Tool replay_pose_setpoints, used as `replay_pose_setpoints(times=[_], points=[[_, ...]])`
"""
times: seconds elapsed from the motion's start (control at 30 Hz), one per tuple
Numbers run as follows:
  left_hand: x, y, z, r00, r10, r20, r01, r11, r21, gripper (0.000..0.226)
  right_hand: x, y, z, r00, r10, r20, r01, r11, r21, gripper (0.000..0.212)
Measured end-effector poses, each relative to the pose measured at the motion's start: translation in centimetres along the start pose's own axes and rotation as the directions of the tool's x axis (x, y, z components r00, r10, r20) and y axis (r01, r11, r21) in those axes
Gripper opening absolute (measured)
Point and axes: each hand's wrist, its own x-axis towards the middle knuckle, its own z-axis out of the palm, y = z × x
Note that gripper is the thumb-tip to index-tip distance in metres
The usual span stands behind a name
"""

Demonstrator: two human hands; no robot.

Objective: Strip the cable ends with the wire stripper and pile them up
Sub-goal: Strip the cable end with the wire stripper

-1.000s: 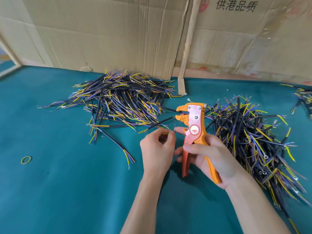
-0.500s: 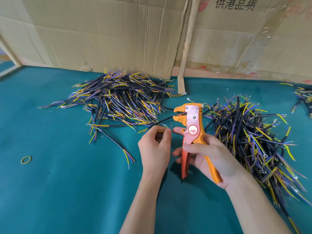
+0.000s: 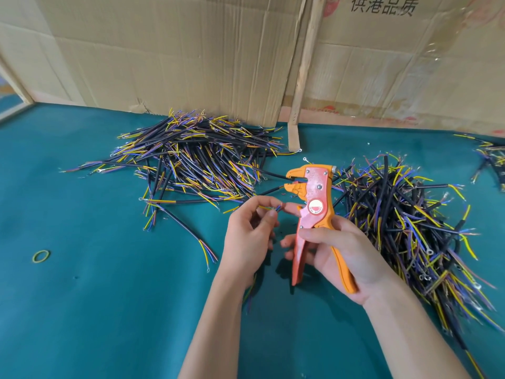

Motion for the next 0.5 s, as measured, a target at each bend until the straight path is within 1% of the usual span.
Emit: replay_pose_setpoints(times=[0.1, 0.23, 0.33, 0.5], points=[[-0.02, -0.02, -0.27, 0.999, -0.006, 0.052, 0.008, 0.999, -0.037, 0.019, 0.02, 0.04, 0.11, 1.0, 0.001, 0.004, -0.001, 1.0, 0.009, 0.041], [0.01, -0.18, -0.87, 0.995, -0.004, 0.096, 0.013, 0.996, -0.089, 0.02, 0.03, 0.08, 0.03, 1.0, -0.011, 0.0, 0.011, 1.0, 0.028, 0.042], [0.02, -0.29, -0.95, 0.998, 0.018, 0.061, -0.013, 0.997, -0.078, 0.02, 0.0, 0.03, -0.08, 1.0, -0.025, 0.003, 0.025, 0.999, 0.037, 0.042], [-0.02, -0.57, -0.32, 0.999, 0.048, -0.023, -0.049, 0.999, -0.011, 0.019, 0.1, -0.06, -0.3, 1.0, -0.019, 0.005, 0.019, 0.999, 0.04, 0.041]])
